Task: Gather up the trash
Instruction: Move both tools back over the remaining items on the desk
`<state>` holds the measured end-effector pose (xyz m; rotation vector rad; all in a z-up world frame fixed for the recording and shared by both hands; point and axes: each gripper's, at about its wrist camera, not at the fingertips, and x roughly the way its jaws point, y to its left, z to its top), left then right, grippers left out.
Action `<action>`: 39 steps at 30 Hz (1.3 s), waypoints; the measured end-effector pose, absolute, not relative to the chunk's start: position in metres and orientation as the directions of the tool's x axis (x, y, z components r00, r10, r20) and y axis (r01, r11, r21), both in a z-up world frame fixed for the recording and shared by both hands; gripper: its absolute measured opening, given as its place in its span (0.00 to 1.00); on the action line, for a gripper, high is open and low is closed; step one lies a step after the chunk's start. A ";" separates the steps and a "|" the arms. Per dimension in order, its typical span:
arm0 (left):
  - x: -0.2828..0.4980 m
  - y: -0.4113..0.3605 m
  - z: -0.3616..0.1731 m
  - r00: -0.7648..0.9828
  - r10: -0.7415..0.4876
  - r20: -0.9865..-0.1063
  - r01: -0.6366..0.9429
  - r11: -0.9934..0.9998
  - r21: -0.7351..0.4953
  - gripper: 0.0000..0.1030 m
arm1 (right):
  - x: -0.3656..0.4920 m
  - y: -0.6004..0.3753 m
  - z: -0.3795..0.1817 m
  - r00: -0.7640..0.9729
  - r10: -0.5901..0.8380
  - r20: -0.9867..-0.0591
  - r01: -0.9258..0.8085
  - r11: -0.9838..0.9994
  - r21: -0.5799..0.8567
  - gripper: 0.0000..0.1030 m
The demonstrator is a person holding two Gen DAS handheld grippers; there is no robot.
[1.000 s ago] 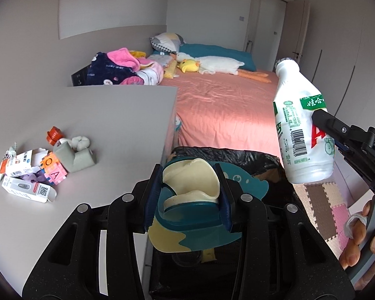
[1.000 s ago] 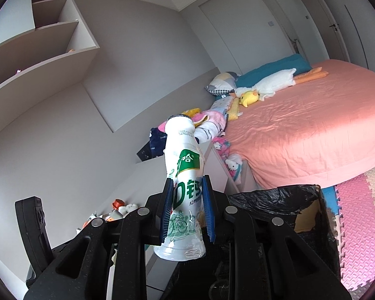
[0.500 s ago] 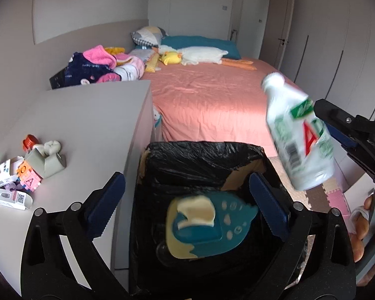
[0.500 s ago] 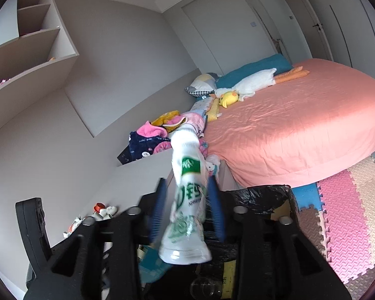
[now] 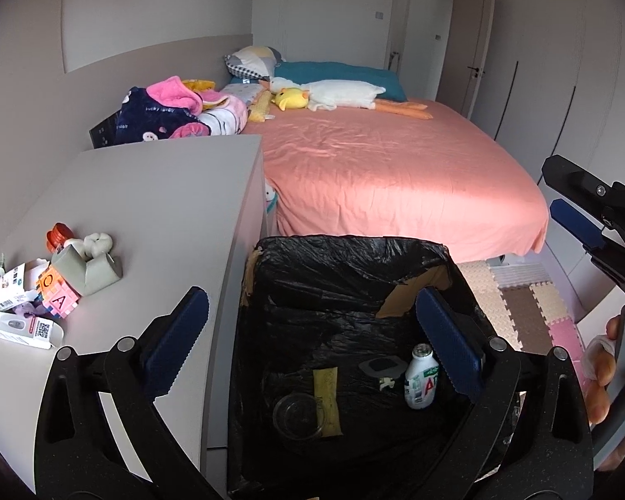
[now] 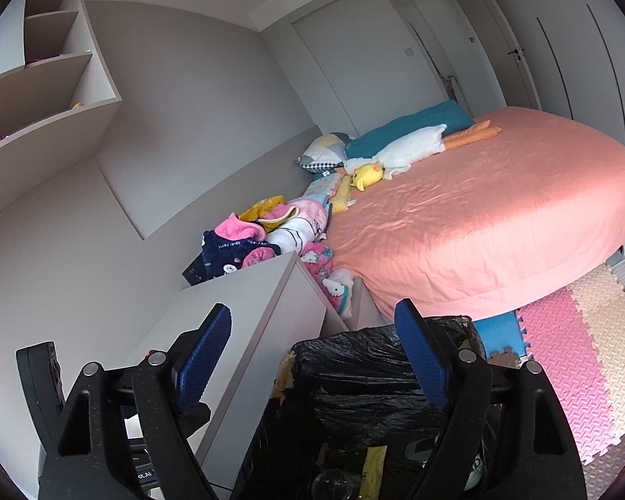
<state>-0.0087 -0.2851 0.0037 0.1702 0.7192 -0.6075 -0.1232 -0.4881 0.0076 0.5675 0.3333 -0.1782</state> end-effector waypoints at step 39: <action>0.069 -0.112 -0.003 0.697 -0.201 -0.688 0.166 0.979 -0.118 0.94 | -0.011 -0.348 -0.008 0.863 0.216 -0.456 -0.027 0.922 0.386 0.82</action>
